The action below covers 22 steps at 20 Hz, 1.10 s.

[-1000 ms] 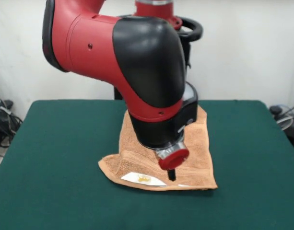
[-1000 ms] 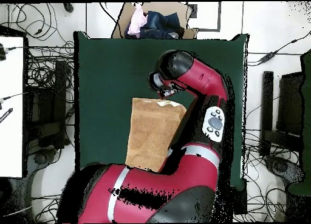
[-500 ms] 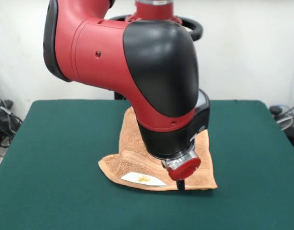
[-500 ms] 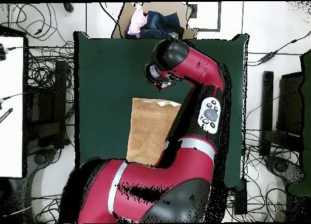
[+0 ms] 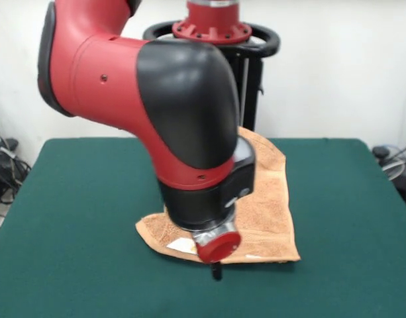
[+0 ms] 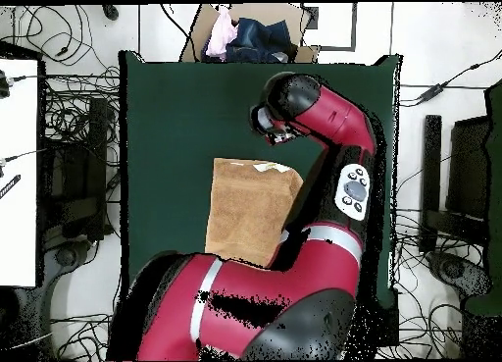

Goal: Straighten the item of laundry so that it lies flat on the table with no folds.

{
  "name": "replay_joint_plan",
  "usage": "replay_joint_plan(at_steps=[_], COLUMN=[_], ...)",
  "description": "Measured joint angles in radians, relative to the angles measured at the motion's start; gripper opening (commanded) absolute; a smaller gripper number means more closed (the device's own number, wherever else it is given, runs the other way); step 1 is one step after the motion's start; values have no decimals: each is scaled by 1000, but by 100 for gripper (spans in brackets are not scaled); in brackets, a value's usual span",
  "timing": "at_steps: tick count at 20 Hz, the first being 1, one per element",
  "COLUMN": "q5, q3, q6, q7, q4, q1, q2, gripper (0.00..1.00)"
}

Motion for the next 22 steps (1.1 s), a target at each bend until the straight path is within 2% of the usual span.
replay_joint_plan(at_steps=[13,22], q5=[1,1], q3=[10,50], q6=[-68,-187], q7=[0,0], q4=[104,209], q1=[-29,-53], q2=[2,7], gripper=[100,100])
